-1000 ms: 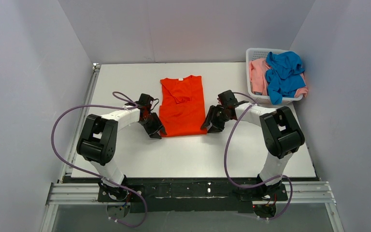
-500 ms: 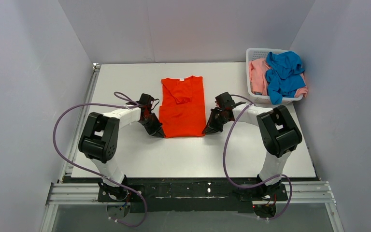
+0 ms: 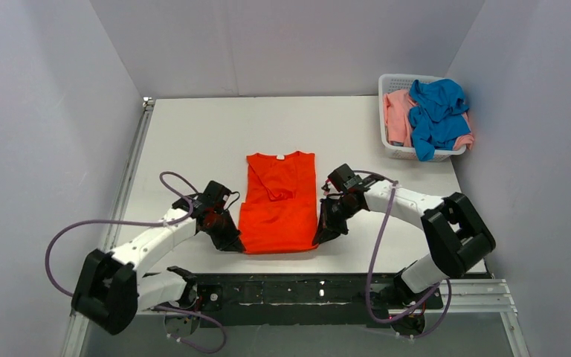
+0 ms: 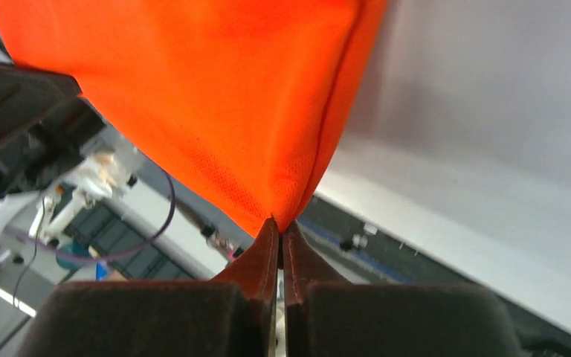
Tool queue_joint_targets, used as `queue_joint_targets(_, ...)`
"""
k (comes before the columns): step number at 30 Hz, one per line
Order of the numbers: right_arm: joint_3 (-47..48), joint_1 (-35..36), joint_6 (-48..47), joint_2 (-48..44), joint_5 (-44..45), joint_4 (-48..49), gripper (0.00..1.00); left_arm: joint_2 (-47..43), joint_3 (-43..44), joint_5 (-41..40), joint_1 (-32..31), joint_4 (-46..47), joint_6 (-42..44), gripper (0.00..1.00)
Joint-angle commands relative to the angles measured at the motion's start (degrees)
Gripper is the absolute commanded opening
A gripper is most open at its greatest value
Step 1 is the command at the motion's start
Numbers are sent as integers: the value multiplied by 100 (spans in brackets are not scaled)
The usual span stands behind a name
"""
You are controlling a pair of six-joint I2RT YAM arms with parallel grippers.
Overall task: Fold and stack the t-shirts
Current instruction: Grab one side of the 2/3 rectangular tshirt with both arms, then fold the long partially folded tshirt into a neat square
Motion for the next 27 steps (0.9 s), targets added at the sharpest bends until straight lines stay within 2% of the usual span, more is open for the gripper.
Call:
queue_joint_targets(1,-188,240,-73,-765,-603,-1172,1,-1321,80,-628,-337,-2366,-110,0)
queue_joint_targets(3,-191,306,-129,-1055,-816,-1494,1,-1867,147,-654,-363,-2785,-151,0)
queue_joint_targets(6,-110,329,-258,-1467,-976,-1952,1,-2470,114,-249,-435,-2843,-383,0)
queue_joint_targets(10,264,324,-541,-1608,-1317,-2304,1,-2688,426,-251,-472,-2882,-275,0)
queue_joint_targets(18,1291,-350,-1100,-1147,-1098,-2523,1,-1478,1508,-508,-415,-2142,305,0)
queue_joint_targets(23,1885,-755,-1107,-829,-1163,-2417,1,-504,2262,-488,-65,-1836,532,0)
queue_joint_targets(27,2378,-953,-913,-301,-1155,-2070,1,-48,2608,-775,286,-1632,644,0)
